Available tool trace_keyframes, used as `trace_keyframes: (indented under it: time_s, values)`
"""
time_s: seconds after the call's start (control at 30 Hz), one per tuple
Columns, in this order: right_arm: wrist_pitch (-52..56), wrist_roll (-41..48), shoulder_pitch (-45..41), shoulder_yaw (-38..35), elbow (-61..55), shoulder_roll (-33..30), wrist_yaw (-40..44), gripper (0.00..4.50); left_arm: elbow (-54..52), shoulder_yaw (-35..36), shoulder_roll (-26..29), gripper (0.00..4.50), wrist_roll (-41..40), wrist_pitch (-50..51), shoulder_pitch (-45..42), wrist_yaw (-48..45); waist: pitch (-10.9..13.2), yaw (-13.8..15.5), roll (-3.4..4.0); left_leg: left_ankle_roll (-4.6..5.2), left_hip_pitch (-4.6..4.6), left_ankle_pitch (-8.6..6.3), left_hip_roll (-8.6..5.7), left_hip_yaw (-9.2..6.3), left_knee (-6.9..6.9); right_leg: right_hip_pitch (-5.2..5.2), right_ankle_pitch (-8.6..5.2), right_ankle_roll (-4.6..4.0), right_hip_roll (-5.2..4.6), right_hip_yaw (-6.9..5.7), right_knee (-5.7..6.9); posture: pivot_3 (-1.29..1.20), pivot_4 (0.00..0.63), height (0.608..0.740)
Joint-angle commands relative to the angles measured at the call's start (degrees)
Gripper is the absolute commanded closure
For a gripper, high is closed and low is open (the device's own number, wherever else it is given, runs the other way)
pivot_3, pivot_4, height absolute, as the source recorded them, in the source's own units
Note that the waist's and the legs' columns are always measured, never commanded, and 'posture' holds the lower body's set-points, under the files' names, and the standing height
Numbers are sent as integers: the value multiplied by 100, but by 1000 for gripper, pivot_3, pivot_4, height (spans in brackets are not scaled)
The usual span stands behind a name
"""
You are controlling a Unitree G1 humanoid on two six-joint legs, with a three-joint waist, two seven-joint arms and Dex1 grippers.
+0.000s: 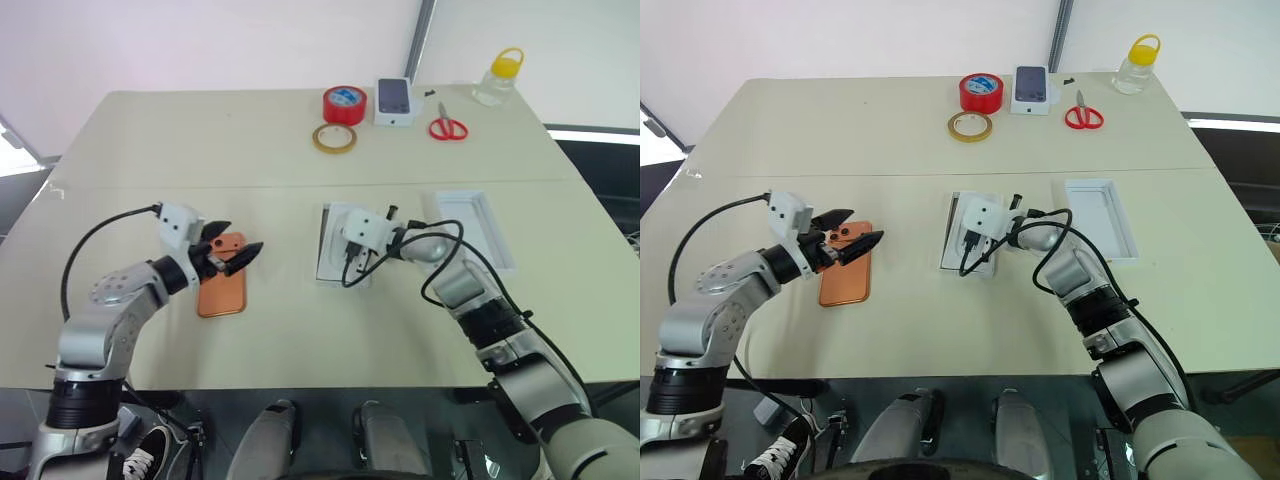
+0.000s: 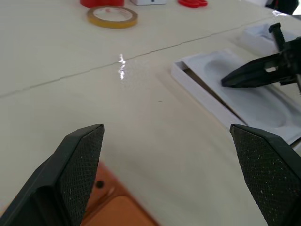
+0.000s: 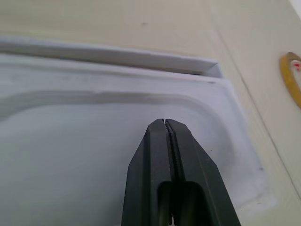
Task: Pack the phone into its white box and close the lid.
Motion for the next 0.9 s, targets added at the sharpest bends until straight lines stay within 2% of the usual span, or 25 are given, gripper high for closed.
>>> trace_keyframes:
  time_s: [0.03, 0.47, 0.6, 0.77, 0.9]
  values:
    - [-95, -32, -33, 145, -148, 65, 225, 4459, -54, 137, -1, 0, 109, -284, -16, 46, 0, -1, 0, 0, 0, 0, 0, 0, 0, 1, 0, 0, 0, 0, 0, 0, 150, 740]
    - [-567, 269, 91, 124, -398, 225, 680, 4459, -277, 185, -152, 0, 162, -297, 149, 311, 0, -25, 0, 1, 3, -1, 4, 0, -1, 0, 3, -3, 4, 0, 3, 0, 150, 740]
    - [-613, 69, -7, 130, -145, 201, 481, 4459, -289, 156, -165, 0, 177, -296, 135, 351, 0, -20, 0, 1, 3, 0, 3, 0, -1, 0, 3, -3, 3, 0, 2, 0, 150, 740]
    - [-726, -3, -70, 52, -2, -11, 454, 4459, -225, 178, -73, 0, 214, -316, 169, 286, 0, -16, 0, 0, 3, 0, 3, 0, -1, -1, 3, -3, 3, 0, 2, 0, 150, 740]
    - [-1083, 226, 273, 215, -397, -430, 1173, 4459, -170, 206, -43, 0, 213, -325, 112, 266, 0, -6, 0, 1, 3, -1, 2, 0, -1, 1, 3, -3, 2, -1, 0, 0, 150, 740]
